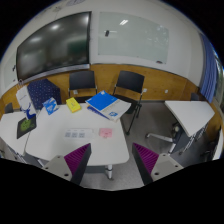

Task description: Unplug charger

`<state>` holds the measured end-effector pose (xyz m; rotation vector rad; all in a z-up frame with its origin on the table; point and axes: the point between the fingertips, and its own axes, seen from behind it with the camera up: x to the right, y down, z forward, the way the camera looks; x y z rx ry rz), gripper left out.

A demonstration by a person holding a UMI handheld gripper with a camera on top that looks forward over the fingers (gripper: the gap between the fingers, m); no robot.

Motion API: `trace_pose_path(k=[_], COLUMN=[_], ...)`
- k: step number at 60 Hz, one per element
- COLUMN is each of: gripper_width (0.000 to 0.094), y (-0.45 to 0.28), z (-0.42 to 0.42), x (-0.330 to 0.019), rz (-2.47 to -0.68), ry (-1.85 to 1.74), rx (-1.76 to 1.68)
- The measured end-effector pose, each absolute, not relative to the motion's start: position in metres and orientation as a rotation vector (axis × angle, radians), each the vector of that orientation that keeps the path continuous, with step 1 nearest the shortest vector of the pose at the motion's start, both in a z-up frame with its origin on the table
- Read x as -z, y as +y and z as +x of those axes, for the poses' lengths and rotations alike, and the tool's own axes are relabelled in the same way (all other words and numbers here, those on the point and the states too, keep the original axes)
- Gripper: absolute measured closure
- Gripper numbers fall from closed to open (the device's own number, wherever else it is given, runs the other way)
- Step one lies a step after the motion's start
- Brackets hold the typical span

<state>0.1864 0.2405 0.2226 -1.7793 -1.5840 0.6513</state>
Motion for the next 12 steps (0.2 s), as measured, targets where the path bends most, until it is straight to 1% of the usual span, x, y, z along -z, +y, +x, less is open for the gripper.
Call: trace_pose_path(k=[12], gripper_width=[0.0084], y=[0.2443], z=[0.1838], x=[-0.22], rz=[-1.748], ry=[-1.587], rx=[-0.645])
